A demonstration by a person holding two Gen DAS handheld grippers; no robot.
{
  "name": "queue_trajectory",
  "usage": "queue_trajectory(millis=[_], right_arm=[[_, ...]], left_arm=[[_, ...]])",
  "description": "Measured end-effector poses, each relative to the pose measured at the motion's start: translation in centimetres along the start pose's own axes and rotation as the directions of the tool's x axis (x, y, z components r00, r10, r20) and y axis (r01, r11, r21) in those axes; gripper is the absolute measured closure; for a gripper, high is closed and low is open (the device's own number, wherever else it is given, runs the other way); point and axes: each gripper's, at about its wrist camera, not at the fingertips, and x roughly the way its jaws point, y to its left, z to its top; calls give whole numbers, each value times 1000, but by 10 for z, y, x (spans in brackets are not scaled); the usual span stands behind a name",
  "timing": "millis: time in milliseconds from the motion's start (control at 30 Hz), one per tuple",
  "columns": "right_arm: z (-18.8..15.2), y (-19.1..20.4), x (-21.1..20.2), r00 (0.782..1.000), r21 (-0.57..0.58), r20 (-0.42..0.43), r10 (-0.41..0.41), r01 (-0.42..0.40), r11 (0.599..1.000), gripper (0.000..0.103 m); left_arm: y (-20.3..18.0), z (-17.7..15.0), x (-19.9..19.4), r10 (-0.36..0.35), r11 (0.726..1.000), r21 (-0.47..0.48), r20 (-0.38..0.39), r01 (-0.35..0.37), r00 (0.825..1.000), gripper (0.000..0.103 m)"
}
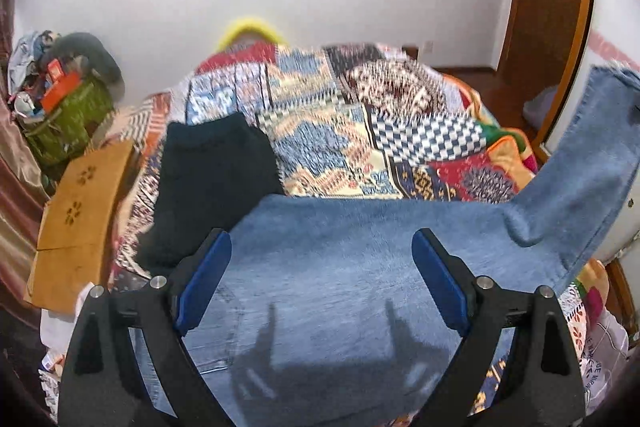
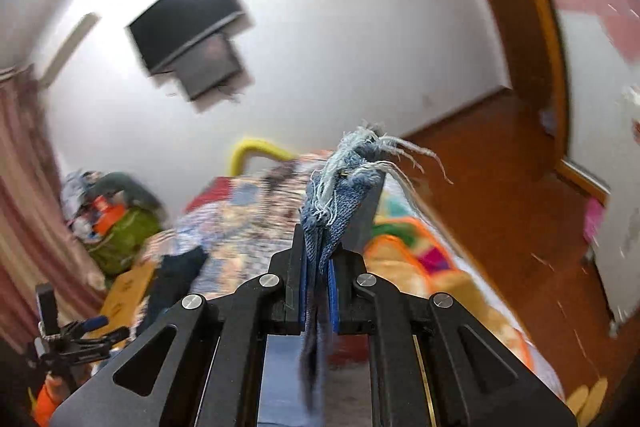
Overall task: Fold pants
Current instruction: 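Lay the hem down with the right tool and open it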
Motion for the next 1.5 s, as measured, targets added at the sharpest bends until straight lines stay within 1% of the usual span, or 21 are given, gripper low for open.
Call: queue_trajectory(millis=[133, 267, 367, 467, 567, 600, 667, 700, 767, 833, 867, 933, 967, 1000, 1033, 1100, 1133, 1233, 1367, 1433, 1500], right_arm=[[-2, 52, 19, 997, -79, -23, 79, -80, 994, 96], [-21, 97, 49, 985, -146, -96, 143, -156, 977, 96], [-41, 123, 72, 968, -175, -174, 181, -211, 962, 96], [-69, 143, 93, 940, -203, -268, 209, -267, 942, 96], [-98, 156, 110, 902, -211, -366, 228, -320, 924, 96], [-111, 161, 118, 882, -211, -410, 233, -340, 916, 96], [-126, 168, 128, 855, -209, -463, 235, -362, 908, 96], [-140, 171, 135, 833, -208, -502, 231, -375, 903, 96], [-157, 176, 143, 806, -209, -550, 218, -386, 899, 95], [-172, 176, 150, 775, -208, -598, 205, -396, 894, 91], [-179, 177, 153, 756, -210, -625, 195, -403, 891, 91], [-187, 182, 154, 736, -240, -659, 158, -405, 882, 86], [-187, 182, 152, 735, -244, -659, 160, -410, 879, 84], [-185, 182, 150, 735, -243, -657, 168, -417, 876, 76], [-180, 180, 146, 732, -239, -659, 172, -421, 875, 65], [-172, 177, 143, 742, -241, -650, 165, -407, 881, 53], [-162, 172, 137, 760, -242, -627, 171, -398, 885, 52], [-141, 155, 127, 796, -243, -581, 170, -369, 897, 51], [-111, 120, 120, 849, -232, -512, 134, -286, 930, 47], [-103, 100, 124, 862, -225, -497, 98, -237, 945, 47], [-102, 83, 129, 862, -205, -501, 70, -197, 959, 47]], left_arm=[[16, -9, -22, 15, 1000, -7, 49, -14, 999, 10], [35, -22, -35, 27, 999, -34, 65, -25, 998, 10], [53, -33, -38, 33, 998, -64, 57, -29, 998, 10], [65, -43, -38, 43, 996, -86, 41, -39, 998, 10], [75, -52, -37, 52, 993, -108, 22, -49, 998, 10], [78, -54, -36, 52, 992, -115, 15, -50, 999, 10], [82, -58, -35, 52, 991, -126, 2, -52, 999, 10], [83, -60, -34, 53, 990, -131, -4, -53, 999, 10], [84, -62, -33, 53, 990, -133, -9, -54, 999, 10], [82, -62, -31, 52, 990, -132, -14, -54, 999, 10], [81, -62, -30, 51, 990, -130, -16, -52, 999, 10], [77, -61, -29, 47, 991, -121, -19, -49, 999, 10], [74, -60, -28, 47, 992, -115, -21, -49, 999, 10], [72, -58, -26, 47, 993, -108, -22, -49, 999, 10], [68, -56, -24, 47, 994, -98, -24, -49, 999, 10], [63, -51, -21, 44, 995, -87, -27, -47, 999, 10], [58, -48, -18, 41, 996, -79, -29, -43, 999, 10], [46, -38, -10, 26, 998, -60, -36, -28, 999, 10], [24, -22, 10, -7, 1000, -24, -64, 5, 998, 9], [10, -16, 26, -25, 1000, -2, -92, 25, 995, 9], [-3, -14, 42, -25, 999, 22, -126, 28, 992, 9]])
